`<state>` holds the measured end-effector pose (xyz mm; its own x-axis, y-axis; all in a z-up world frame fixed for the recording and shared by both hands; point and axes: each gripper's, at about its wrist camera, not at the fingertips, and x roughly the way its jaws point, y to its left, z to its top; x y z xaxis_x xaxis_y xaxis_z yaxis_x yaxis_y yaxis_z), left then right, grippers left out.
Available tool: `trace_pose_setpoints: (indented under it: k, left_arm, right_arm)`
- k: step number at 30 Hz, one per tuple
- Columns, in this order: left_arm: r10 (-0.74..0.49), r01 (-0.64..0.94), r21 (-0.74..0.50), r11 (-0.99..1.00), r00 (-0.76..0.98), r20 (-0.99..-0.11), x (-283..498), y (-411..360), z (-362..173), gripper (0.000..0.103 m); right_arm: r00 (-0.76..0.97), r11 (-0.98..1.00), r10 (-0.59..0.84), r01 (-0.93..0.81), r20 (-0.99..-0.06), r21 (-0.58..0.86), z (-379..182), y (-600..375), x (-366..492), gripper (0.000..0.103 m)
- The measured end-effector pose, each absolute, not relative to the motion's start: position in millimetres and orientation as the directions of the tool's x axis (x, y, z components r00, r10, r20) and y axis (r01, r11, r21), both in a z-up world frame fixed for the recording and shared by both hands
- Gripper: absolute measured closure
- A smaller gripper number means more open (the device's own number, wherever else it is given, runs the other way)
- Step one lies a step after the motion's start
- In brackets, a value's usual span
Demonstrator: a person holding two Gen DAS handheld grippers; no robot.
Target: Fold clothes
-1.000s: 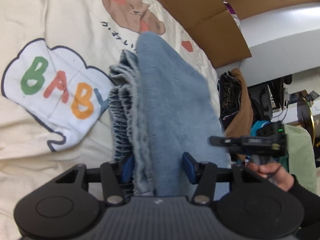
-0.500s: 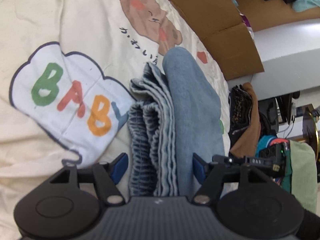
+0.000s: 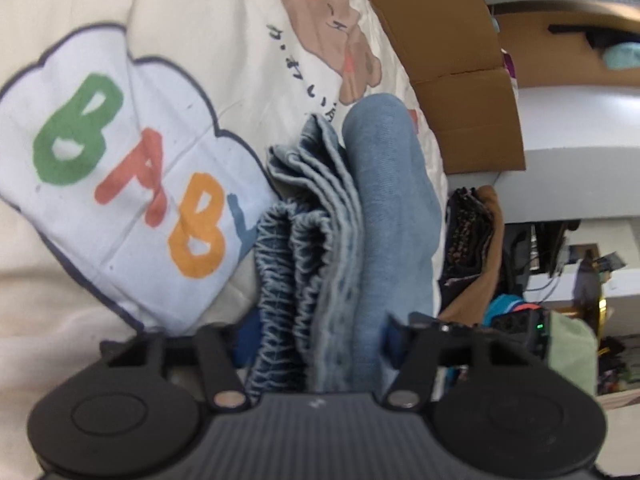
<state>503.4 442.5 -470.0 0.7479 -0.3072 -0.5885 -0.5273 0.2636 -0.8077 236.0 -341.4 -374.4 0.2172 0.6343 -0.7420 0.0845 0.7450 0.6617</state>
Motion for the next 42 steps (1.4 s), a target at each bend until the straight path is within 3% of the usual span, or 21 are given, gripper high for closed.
trace_pose_setpoints:
  k: [7, 19, 24, 33, 42]
  left_arm:
    - [-0.284, -0.534, -0.805, 0.257, 0.755, -0.591, 498.6, 435.2, -474.0, 0.054]
    - [-0.351, -0.478, -0.846, 0.235, 0.770, -0.533, 525.1, 444.2, -484.2, 0.044]
    - [-0.377, -0.458, -0.859, 0.227, 0.772, -0.511, 525.1, 443.2, -482.5, 0.050]
    - [-0.407, -0.466, -0.859, 0.214, 0.757, -0.512, 532.9, 442.6, -486.8, 0.046]
    - [-0.431, -0.465, -0.848, 0.255, 0.730, -0.530, 547.3, 436.4, -485.8, 0.040]
  right_arm:
    - [0.220, 0.740, 0.641, 0.075, -0.735, 0.668, -375.9, -340.8, 234.8, 0.049]
    - [0.211, 0.643, 0.731, 0.103, -0.649, 0.759, -398.9, -343.9, 248.5, 0.047]
    - [0.181, 0.627, 0.756, 0.074, -0.629, 0.775, -394.8, -342.6, 243.9, 0.050]
    - [0.156, 0.692, 0.714, -0.004, -0.683, 0.722, -385.3, -328.3, 238.9, 0.047]
    - [0.199, 0.689, 0.710, 0.000, -0.675, 0.725, -391.3, -324.2, 236.9, 0.046]
